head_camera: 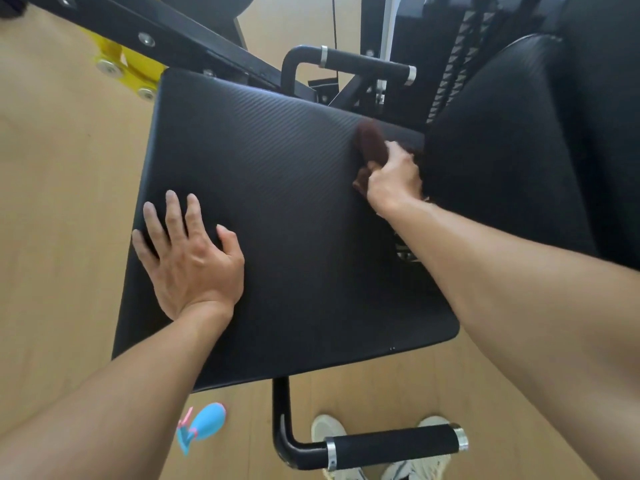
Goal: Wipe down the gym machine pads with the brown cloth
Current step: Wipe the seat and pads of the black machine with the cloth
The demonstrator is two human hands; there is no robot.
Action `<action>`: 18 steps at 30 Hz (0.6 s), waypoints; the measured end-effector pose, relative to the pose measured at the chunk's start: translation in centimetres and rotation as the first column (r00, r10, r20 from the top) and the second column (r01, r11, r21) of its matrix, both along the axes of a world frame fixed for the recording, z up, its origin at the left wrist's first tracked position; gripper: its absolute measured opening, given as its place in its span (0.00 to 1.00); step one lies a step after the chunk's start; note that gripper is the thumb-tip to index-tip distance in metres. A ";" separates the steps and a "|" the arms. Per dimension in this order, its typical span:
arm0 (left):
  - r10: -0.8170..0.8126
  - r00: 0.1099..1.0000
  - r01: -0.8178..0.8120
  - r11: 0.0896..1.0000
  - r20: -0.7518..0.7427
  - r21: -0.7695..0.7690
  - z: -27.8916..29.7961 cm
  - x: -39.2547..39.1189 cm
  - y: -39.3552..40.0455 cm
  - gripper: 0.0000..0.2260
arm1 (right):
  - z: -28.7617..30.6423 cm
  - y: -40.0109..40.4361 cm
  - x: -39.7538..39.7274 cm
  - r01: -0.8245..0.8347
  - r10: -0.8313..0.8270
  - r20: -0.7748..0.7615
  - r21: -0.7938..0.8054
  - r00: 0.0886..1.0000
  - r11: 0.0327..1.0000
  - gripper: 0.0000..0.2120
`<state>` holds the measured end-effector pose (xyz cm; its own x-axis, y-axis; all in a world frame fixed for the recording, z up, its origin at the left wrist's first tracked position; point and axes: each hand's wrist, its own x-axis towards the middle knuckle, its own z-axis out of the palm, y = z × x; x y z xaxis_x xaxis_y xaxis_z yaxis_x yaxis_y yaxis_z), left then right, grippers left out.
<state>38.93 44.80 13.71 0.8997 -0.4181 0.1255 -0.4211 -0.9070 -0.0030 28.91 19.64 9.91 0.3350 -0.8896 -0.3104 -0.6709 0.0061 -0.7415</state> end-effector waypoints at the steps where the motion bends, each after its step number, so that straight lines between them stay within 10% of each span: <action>1: -0.002 1.000 0.002 1.000 -0.006 -0.001 0.1 -0.1 0.0 0.28 | 1.3 1.6 0.0 -0.107 0.107 0.037 0.007 0.994 0.994 0.17; 5: -0.025 0.998 0.026 0.999 -0.056 0.031 0.4 -0.1 0.2 0.28 | 3.9 9.4 2.2 -0.778 0.788 0.043 -0.134 0.614 0.614 0.24; 8: -0.070 0.979 0.075 0.997 -0.190 0.023 1.3 0.8 1.0 0.31 | 3.3 12.2 1.7 -0.862 0.881 0.009 -0.200 0.473 0.465 0.25; 14: -0.225 0.844 0.063 0.943 -0.488 -0.327 5.6 -7.3 7.6 0.26 | 2.3 16.0 -10.4 -0.821 0.820 -0.033 0.000 0.571 0.572 0.27; 18: -0.107 0.663 -0.295 0.872 -0.741 -0.390 8.3 -18.6 11.7 0.23 | 6.7 19.4 -16.8 -0.394 0.473 -0.061 0.468 0.879 0.791 0.18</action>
